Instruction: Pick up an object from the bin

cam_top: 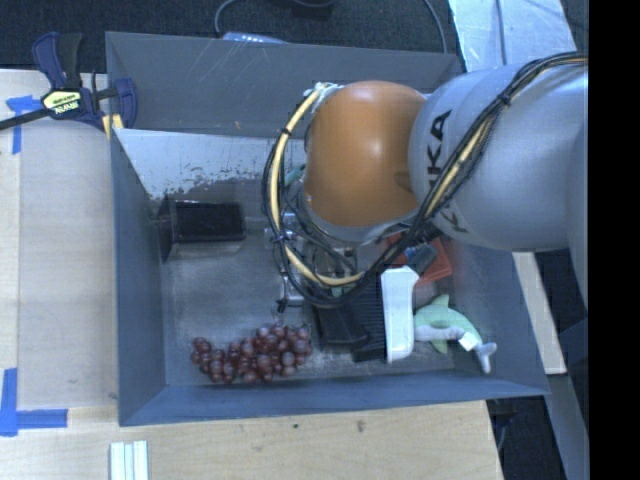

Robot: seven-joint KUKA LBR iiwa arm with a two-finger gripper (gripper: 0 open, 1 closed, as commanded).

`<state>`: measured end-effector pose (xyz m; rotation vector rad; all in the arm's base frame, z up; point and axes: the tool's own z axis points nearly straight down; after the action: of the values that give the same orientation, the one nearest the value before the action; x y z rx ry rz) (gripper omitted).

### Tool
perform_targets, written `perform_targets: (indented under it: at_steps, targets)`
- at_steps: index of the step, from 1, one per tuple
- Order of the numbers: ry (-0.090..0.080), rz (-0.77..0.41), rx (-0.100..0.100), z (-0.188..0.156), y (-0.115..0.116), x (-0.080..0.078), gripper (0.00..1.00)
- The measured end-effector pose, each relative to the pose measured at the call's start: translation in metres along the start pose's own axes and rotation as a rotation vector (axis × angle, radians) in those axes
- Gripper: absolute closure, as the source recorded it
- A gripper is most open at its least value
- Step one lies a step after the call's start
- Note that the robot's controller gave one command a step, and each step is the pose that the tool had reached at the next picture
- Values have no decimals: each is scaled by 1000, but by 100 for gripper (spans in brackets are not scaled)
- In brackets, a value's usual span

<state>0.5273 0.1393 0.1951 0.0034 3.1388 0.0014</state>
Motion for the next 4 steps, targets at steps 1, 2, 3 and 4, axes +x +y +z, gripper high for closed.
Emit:
perform_targets:
  at_steps: [1, 2, 3, 4]
  targets:
    - [0, 0, 0, 0, 0, 0, 0]
    - [-5, -134, 1, 13, 6, 1, 0]
    - [-3, -359, -1, 39, 8, 10, 0]
    - [-6, -422, 0, 66, 8, 17, 0]
